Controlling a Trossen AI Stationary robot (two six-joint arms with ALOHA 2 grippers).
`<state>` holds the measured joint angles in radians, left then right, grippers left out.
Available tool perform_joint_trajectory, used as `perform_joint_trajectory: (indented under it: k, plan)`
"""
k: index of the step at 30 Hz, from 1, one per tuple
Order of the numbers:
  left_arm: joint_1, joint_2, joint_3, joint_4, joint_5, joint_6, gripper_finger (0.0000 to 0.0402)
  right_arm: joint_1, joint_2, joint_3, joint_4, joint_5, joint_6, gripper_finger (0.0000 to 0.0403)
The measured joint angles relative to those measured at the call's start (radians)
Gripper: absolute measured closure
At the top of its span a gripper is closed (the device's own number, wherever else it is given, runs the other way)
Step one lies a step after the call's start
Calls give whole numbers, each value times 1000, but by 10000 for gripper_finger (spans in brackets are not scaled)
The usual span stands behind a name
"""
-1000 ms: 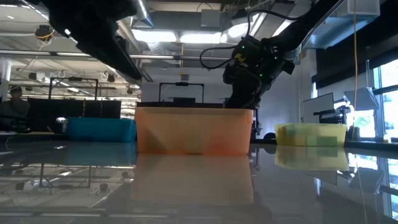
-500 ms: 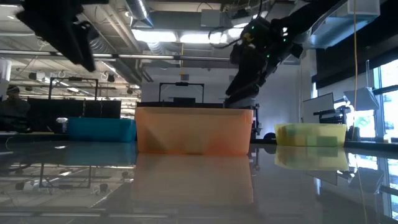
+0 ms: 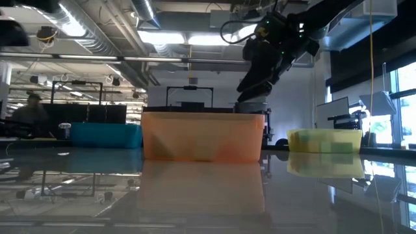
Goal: Sort blocks by size
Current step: Put the light green cube block into the yellow bin
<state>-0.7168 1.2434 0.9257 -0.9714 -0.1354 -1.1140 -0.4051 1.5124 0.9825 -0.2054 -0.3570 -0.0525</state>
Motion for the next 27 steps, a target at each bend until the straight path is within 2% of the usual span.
perform_joint_trajectory:
  k: [9,15,27]
  plan:
    - [-160,1,-32,23,29,-226,188,61,0,0,1,30,-6,110]
    - [-262,51,-68,48,119,-335,188,87,0,0,-1,35,-23,110]
    - [-357,176,-68,76,247,-346,188,86,0,0,-6,35,-28,110]
